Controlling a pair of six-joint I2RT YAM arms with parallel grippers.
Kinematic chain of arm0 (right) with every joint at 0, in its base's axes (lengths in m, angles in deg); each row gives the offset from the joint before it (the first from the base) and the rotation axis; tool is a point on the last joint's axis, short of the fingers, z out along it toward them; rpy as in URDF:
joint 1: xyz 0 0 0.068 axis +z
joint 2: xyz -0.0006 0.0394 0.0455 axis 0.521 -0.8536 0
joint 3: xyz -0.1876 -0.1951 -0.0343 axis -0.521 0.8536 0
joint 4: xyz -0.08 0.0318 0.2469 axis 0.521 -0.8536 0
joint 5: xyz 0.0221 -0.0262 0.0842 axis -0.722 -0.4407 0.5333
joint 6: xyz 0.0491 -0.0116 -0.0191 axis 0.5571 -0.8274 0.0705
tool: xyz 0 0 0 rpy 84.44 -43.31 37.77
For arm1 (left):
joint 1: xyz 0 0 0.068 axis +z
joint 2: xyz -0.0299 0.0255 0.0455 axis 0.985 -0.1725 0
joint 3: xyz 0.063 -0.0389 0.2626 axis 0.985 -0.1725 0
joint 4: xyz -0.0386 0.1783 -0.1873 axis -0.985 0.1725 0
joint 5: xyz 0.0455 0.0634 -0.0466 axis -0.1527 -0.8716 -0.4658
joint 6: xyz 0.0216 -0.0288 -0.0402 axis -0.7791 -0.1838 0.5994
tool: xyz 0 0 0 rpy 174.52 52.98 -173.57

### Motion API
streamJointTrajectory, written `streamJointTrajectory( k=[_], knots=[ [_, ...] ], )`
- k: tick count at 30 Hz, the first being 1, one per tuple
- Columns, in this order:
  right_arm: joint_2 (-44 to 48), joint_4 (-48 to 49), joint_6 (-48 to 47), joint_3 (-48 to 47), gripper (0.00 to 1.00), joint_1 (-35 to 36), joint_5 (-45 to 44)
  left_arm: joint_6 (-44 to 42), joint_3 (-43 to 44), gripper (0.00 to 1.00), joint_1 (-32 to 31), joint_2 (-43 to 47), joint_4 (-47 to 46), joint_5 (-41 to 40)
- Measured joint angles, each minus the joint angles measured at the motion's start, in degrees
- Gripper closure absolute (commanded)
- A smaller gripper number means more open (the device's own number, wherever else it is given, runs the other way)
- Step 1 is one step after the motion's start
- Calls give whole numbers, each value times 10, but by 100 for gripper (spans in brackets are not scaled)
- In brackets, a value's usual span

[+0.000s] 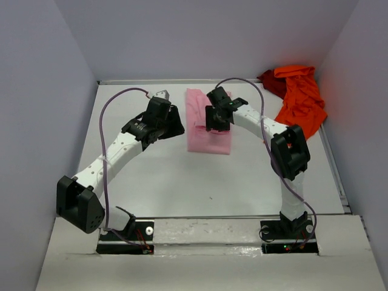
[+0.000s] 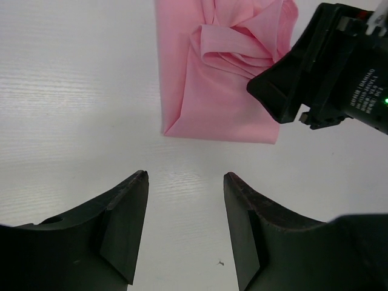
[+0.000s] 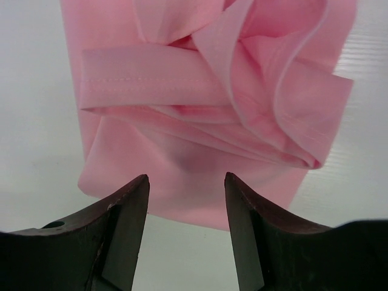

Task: Fold and stack the t-shirts
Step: Fold the rectangle-folded T-shirt at the center of the board.

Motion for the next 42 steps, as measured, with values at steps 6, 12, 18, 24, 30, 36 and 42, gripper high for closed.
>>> streamJointTrajectory(
  k=[6, 12, 18, 24, 30, 36, 42],
  knots=[
    [-57, -2, 6, -27, 42, 15, 37, 2, 0, 38, 0, 7, 13, 3],
    [-86, -6, 8, -39, 43, 15, 40, 2, 0, 38, 0, 7, 25, 3],
    [-125, -11, 8, -90, 43, 15, 39, 2, -1, 38, -2, 12, 29, 5],
    [-134, -14, 5, -137, 43, 11, 34, 3, -38, 38, -5, 30, 25, 13],
    [-134, -14, 2, -152, 43, 6, 29, 4, -73, 39, -9, 21, -8, 28],
    [-134, -20, 1, -148, 43, -3, 25, 16, -76, 39, -14, -56, -107, 64],
    [-134, -23, 1, -141, 43, -12, 25, 34, -63, 39, -15, -159, -201, 93]
  ],
)
